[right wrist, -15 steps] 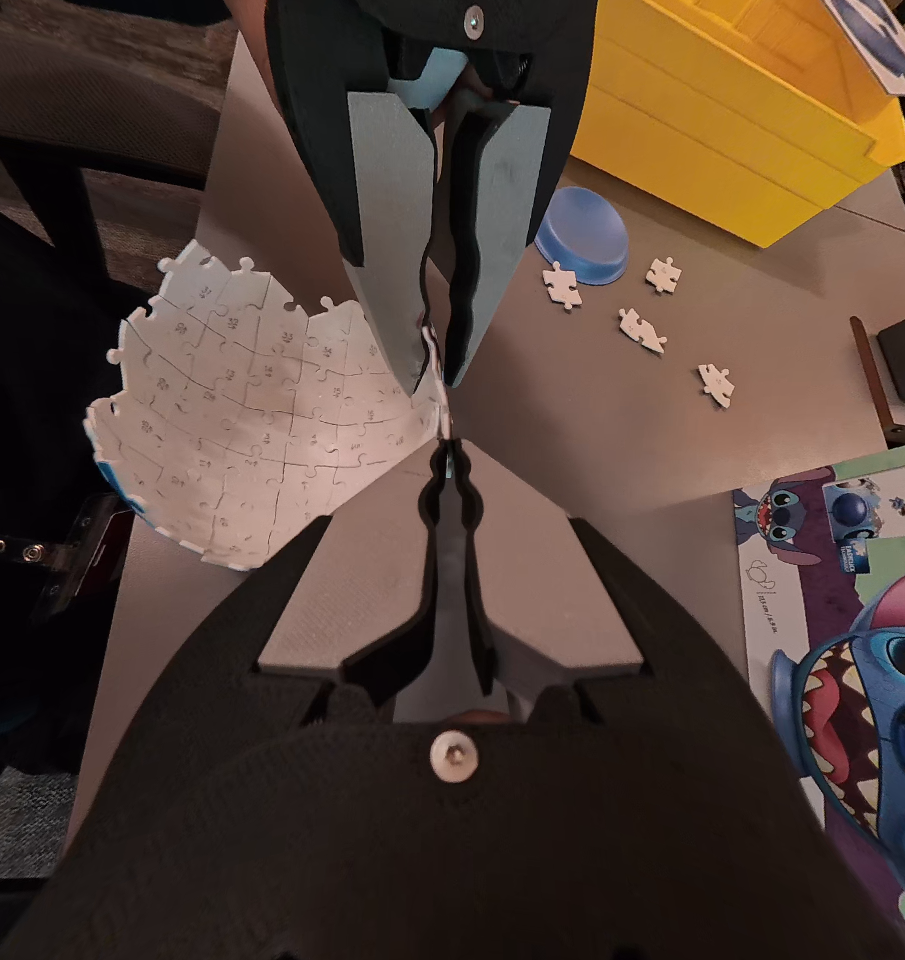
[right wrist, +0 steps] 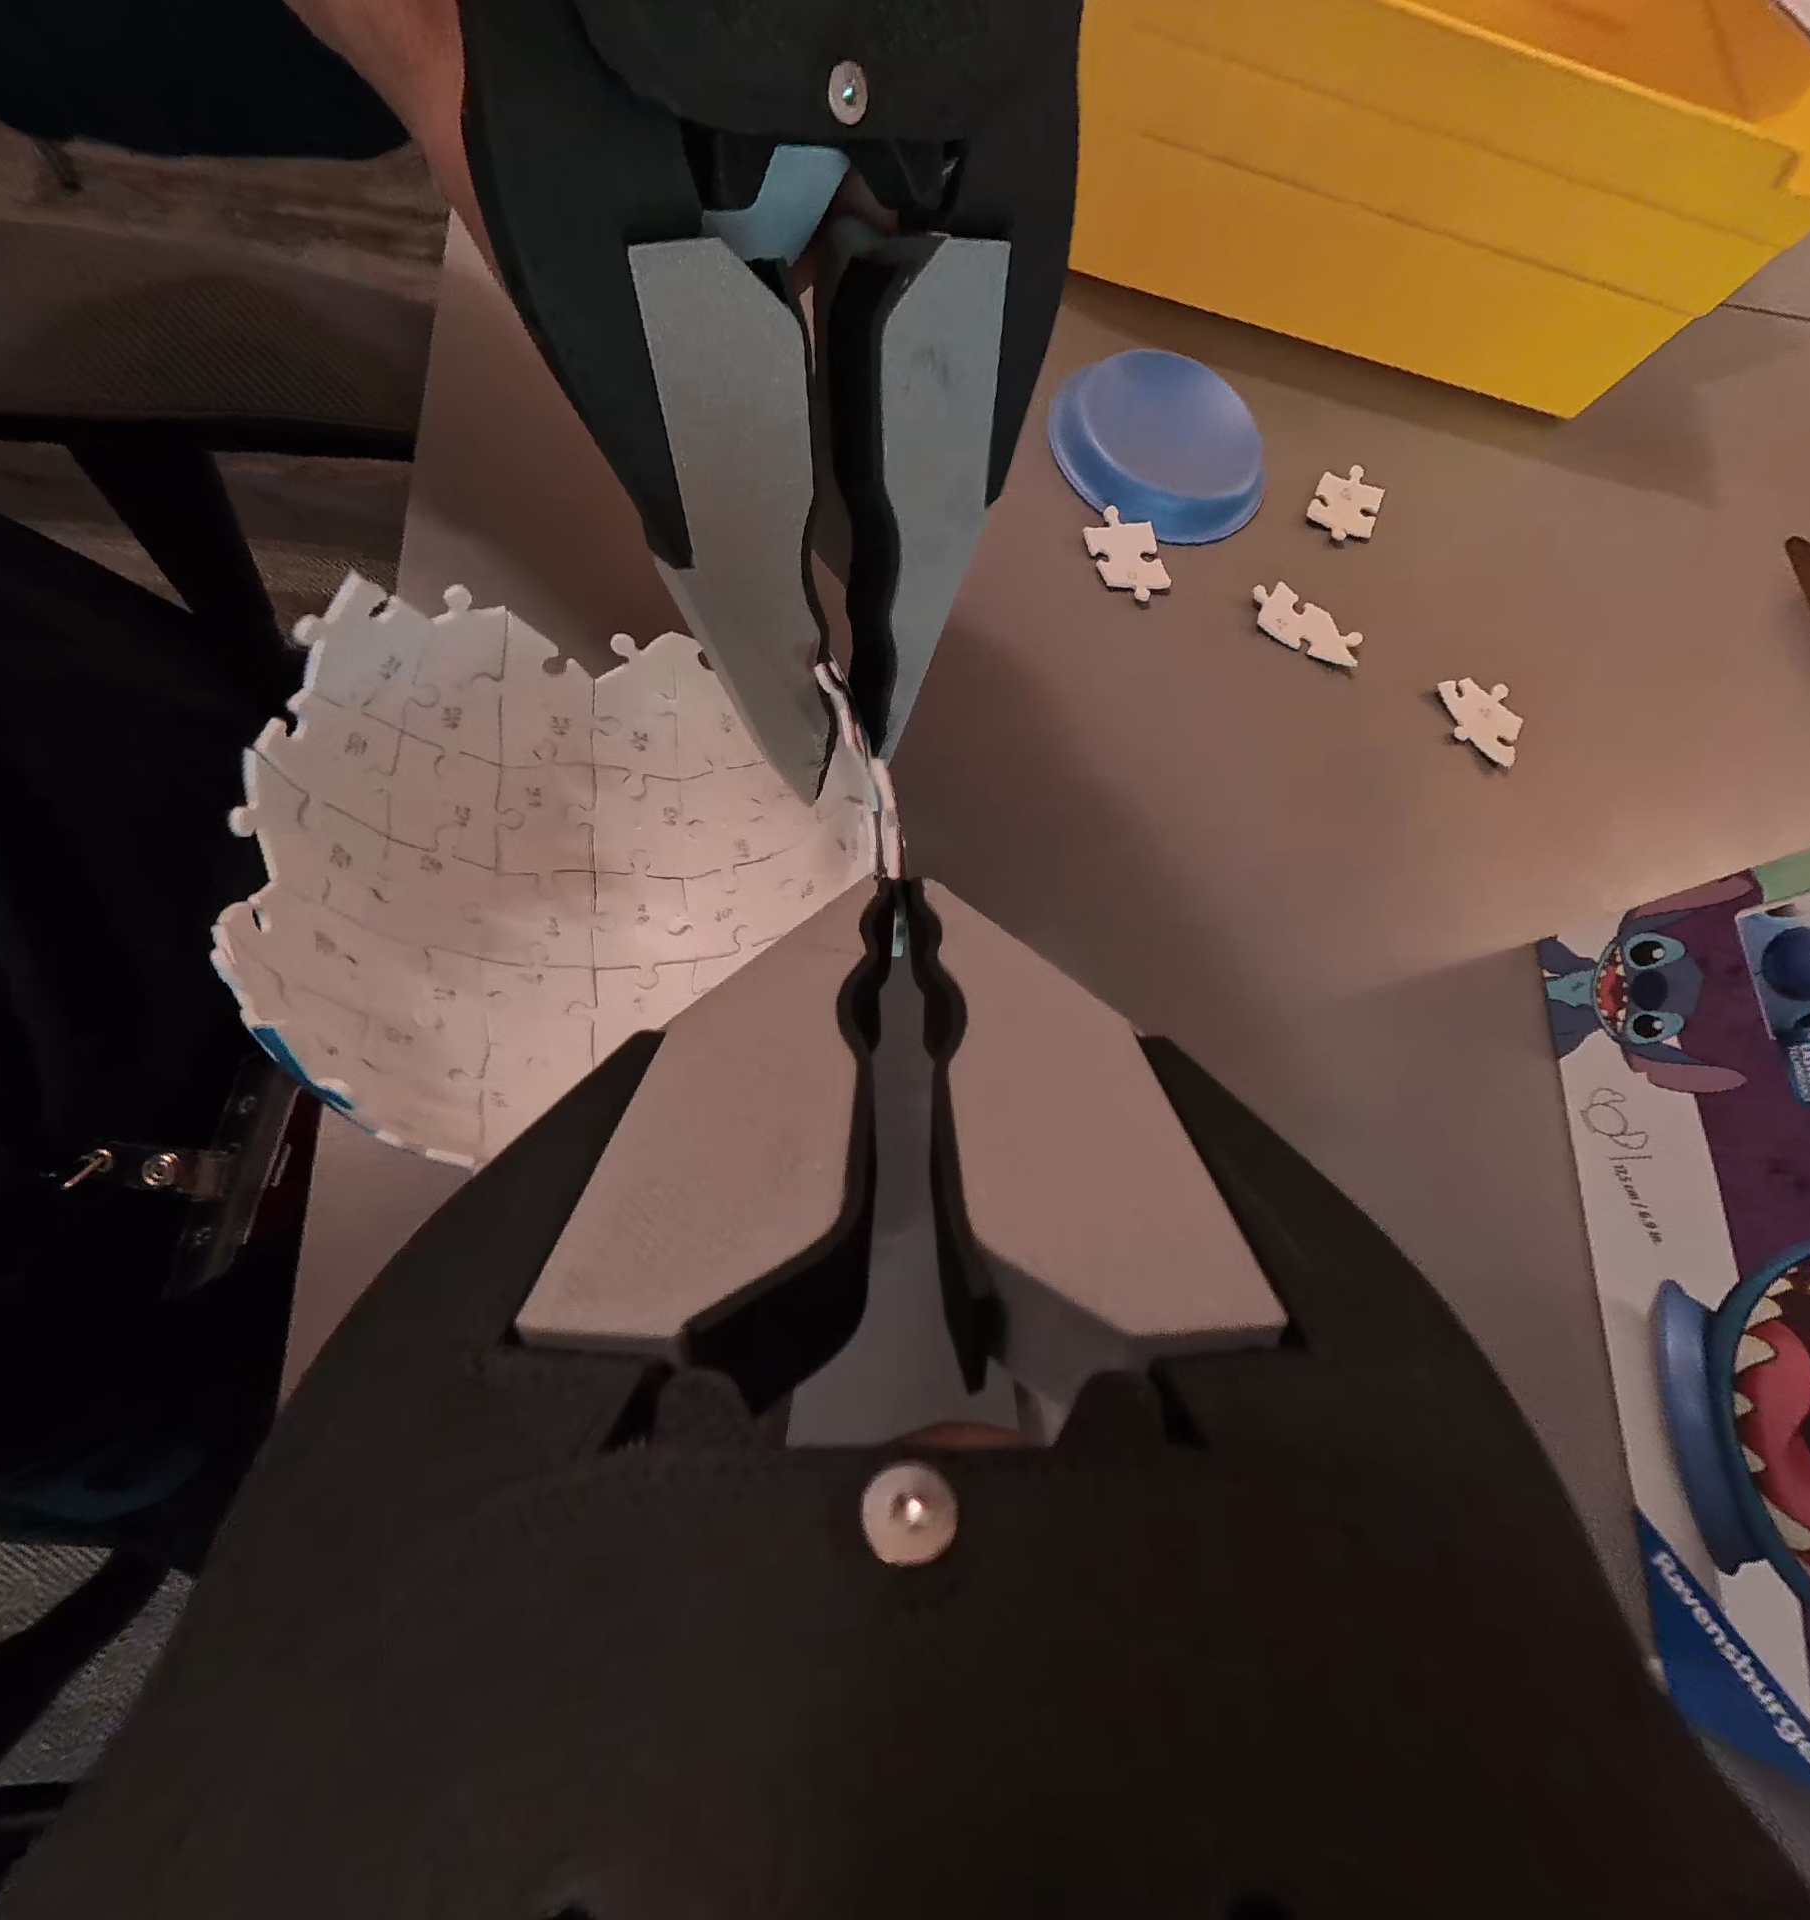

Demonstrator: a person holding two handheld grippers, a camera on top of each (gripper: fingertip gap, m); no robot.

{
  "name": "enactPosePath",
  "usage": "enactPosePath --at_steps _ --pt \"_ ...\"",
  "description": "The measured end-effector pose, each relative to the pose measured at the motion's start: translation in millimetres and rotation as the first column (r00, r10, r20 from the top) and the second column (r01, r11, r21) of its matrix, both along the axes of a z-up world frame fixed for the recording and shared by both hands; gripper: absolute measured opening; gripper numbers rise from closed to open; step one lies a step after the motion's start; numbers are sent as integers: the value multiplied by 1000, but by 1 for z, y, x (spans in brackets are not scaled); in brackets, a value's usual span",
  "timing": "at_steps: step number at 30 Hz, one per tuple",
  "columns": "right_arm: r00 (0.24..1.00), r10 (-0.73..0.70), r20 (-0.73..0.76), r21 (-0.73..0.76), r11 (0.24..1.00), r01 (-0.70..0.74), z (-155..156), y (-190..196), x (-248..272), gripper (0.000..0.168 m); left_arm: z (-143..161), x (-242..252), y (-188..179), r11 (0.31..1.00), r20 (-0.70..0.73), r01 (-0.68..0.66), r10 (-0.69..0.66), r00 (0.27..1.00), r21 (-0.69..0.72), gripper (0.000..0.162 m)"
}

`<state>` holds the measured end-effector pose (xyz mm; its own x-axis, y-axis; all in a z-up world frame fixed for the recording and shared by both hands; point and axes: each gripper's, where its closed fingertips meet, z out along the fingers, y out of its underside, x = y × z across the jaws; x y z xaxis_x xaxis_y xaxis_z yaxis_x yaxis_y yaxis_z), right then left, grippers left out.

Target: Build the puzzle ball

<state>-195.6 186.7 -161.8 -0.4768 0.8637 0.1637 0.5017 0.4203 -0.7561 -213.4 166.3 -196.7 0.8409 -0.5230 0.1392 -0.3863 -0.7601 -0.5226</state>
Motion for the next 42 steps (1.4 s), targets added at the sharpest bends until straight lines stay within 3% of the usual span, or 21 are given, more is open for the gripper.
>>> enactPosePath --at_steps 8,21,42 --pt "997 -37 72 -101 994 44 -5 -5 -4 0 -4 -2 0 998 56 -28 31 998 -49 12" --pt "992 -62 112 -96 993 73 -22 -1 -12 0 -8 -5 2 998 57 -32 36 998 -61 11" --pt "997 -51 54 -73 996 55 -13 2 -11 0 -6 -7 4 998 64 -34 38 997 -53 14"
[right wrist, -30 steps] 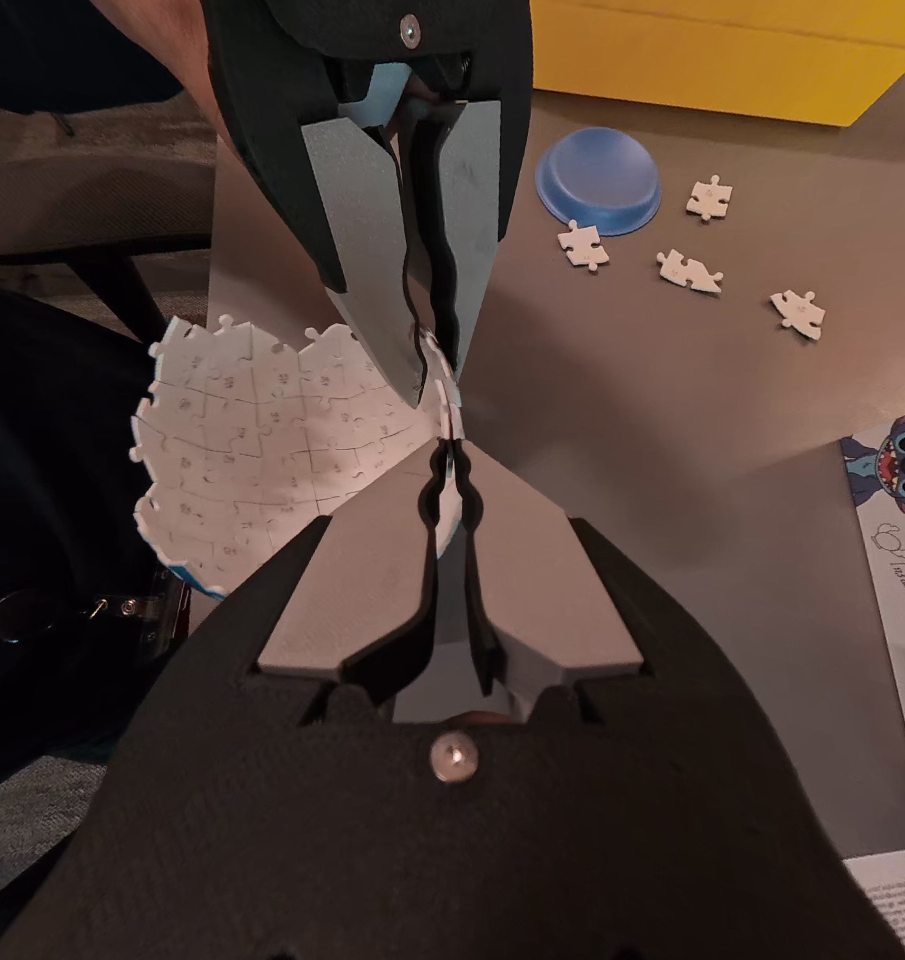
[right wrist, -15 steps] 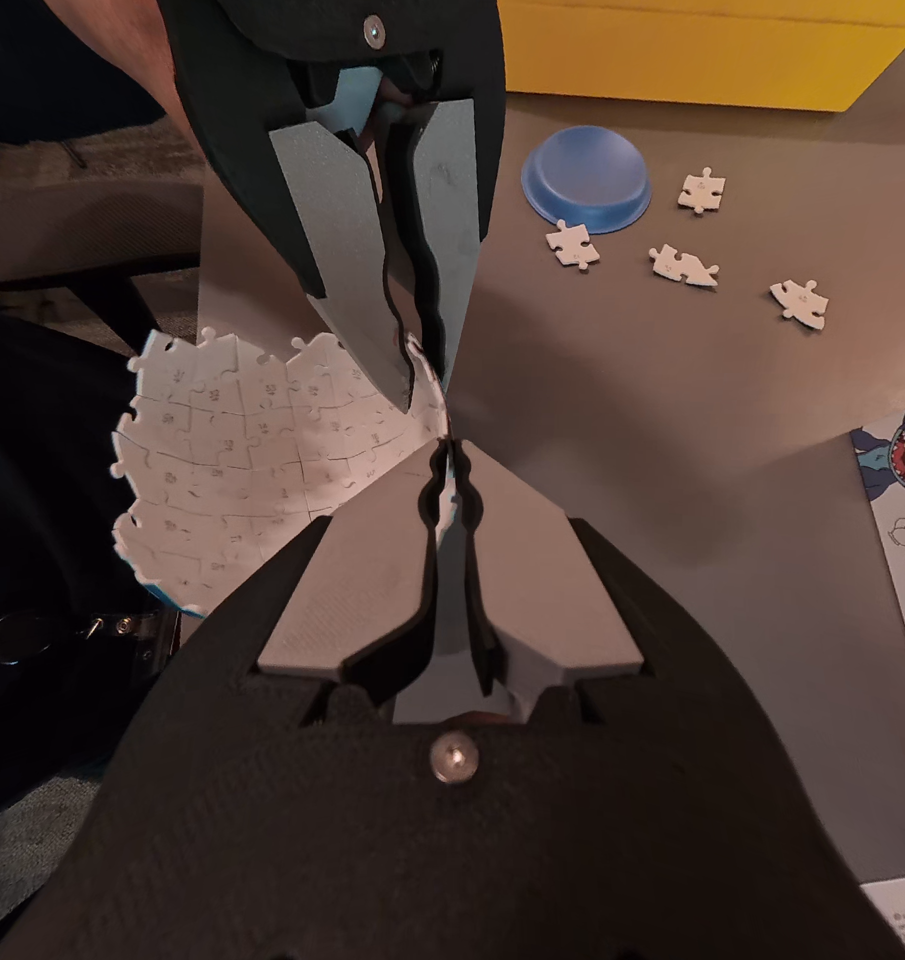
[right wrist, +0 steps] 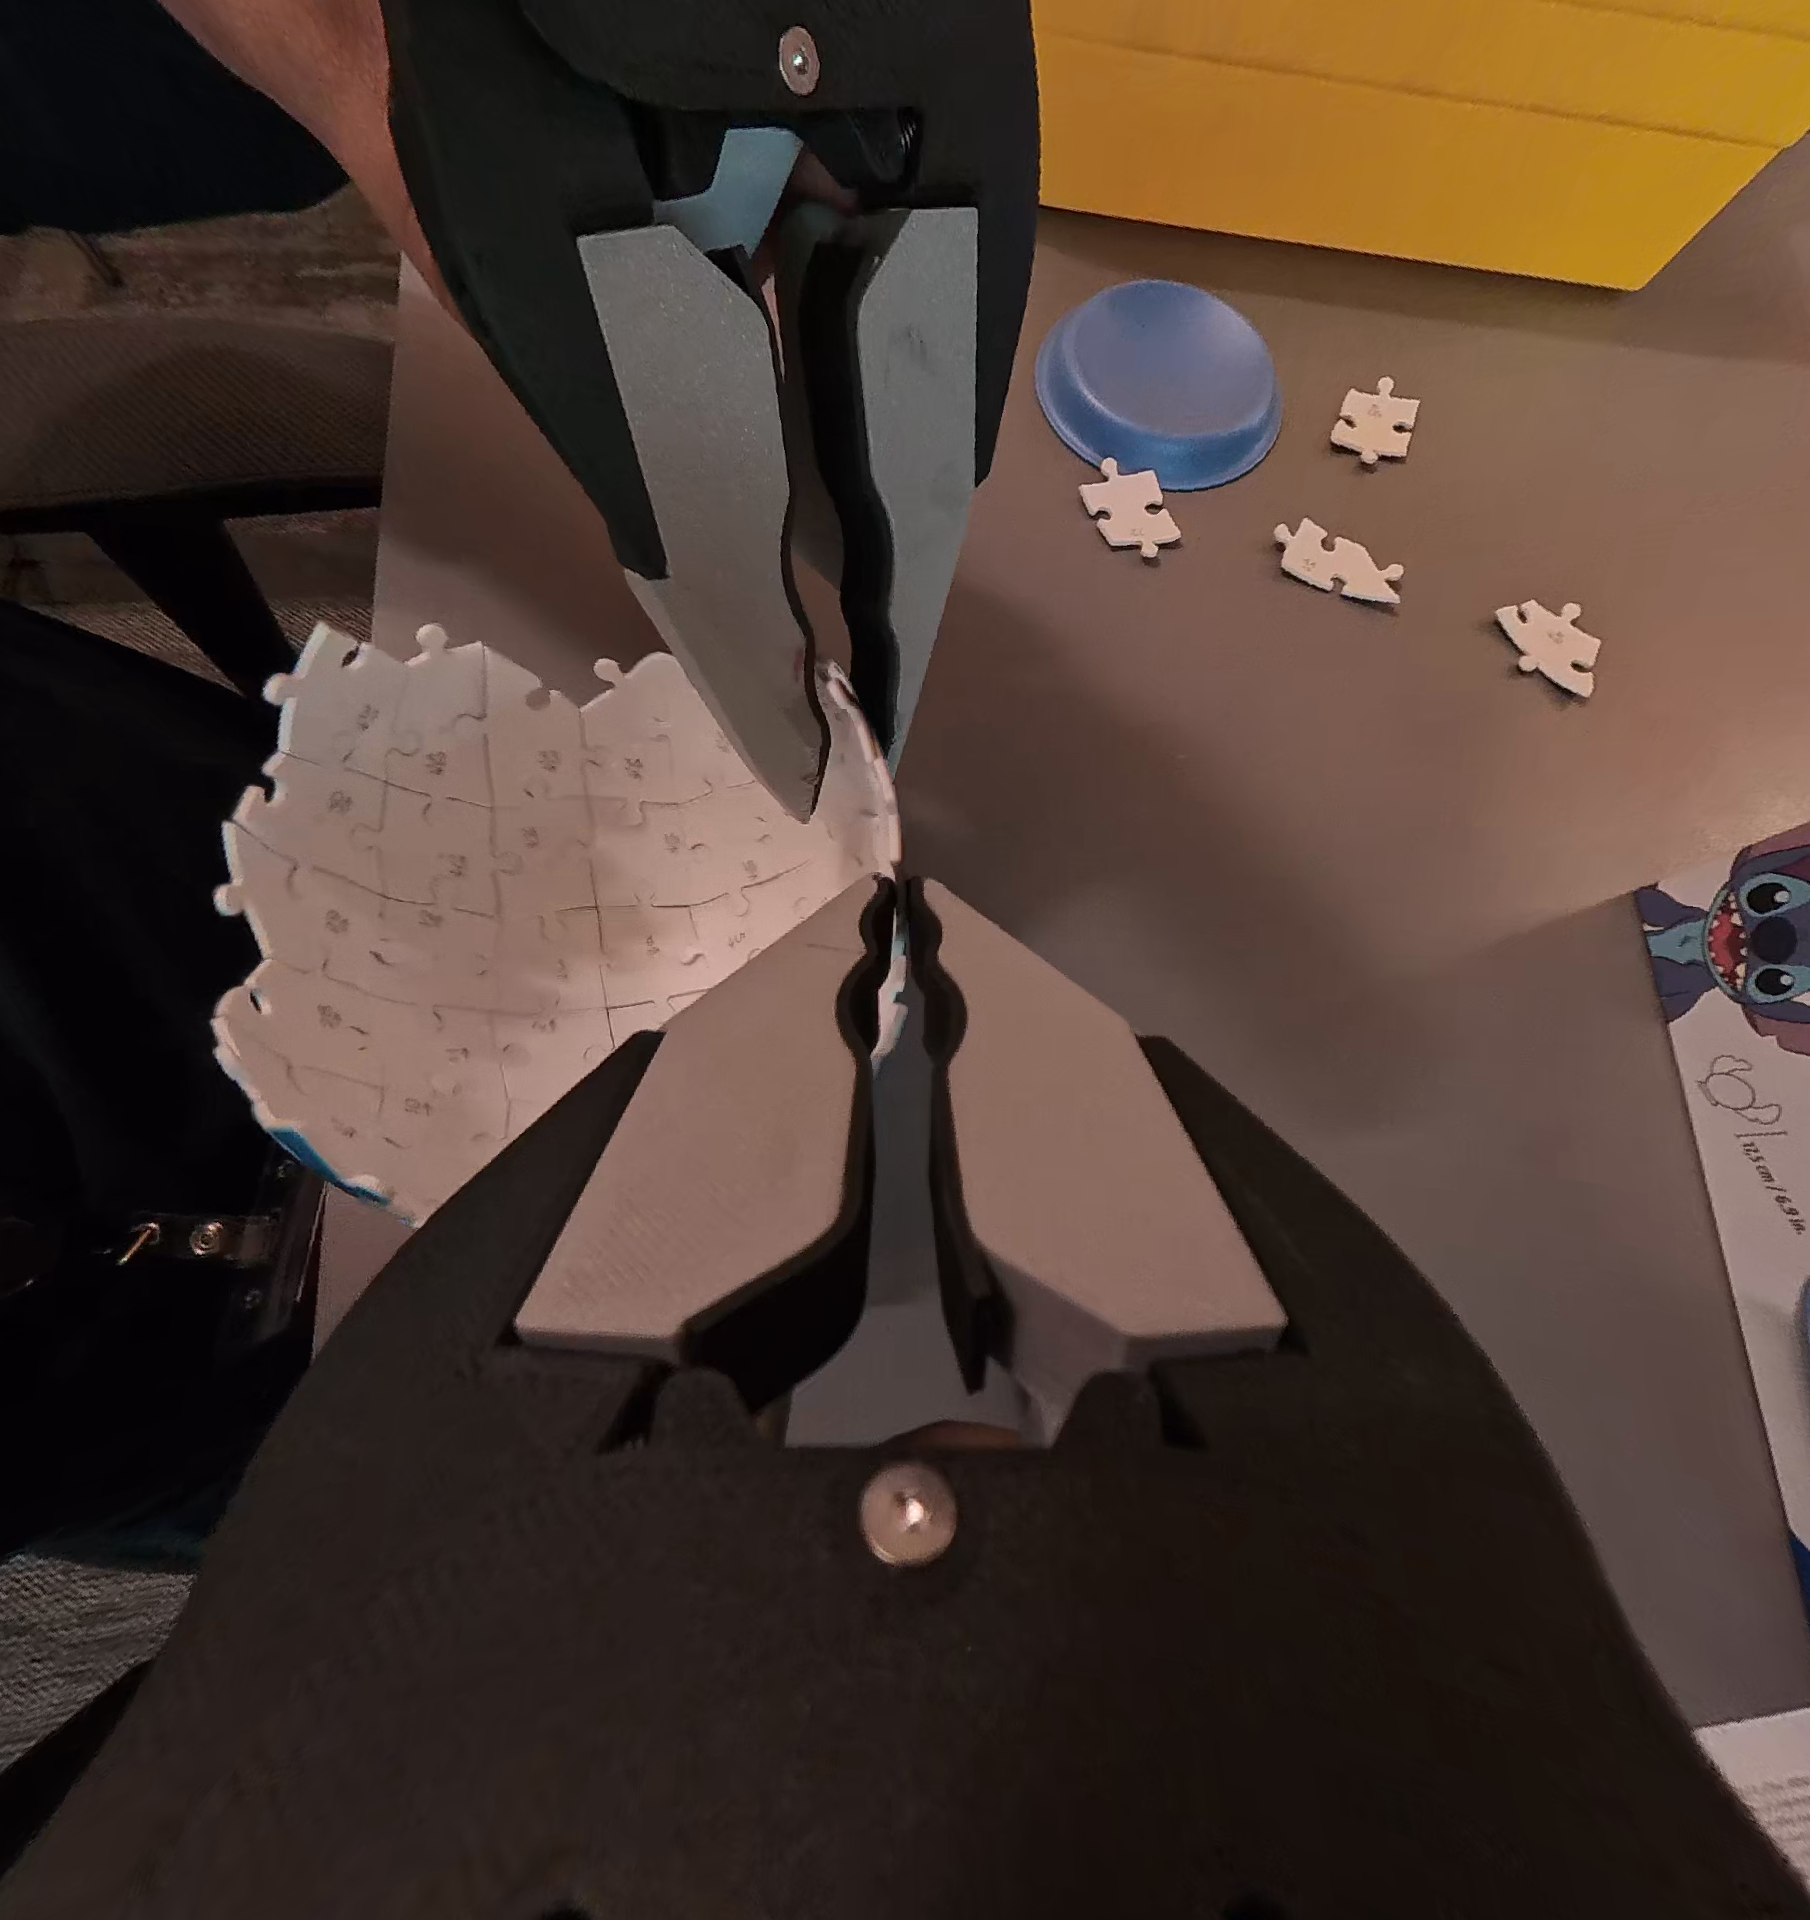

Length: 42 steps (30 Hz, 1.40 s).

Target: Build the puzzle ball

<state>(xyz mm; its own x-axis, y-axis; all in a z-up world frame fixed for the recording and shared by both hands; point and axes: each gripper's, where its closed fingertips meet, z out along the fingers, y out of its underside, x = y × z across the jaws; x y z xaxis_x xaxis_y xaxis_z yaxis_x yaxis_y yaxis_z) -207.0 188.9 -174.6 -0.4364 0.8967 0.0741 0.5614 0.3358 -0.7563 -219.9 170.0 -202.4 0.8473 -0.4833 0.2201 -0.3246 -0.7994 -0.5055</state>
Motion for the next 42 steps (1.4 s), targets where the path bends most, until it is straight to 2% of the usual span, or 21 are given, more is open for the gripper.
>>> enactPosePath --at_steps 12,24,42 --pt "1000 -2 -11 -18 1000 2 -3 2 -3 0 17 3 9 997 -19 21 -19 1000 70 15" --pt "1000 -8 -17 -22 1000 7 -4 4 -5 0 15 4 19 996 -88 44 -37 995 82 6" --pt "1000 -5 -14 -1 1000 5 -10 8 -5 0 12 4 21 992 -170 79 -61 983 99 2"
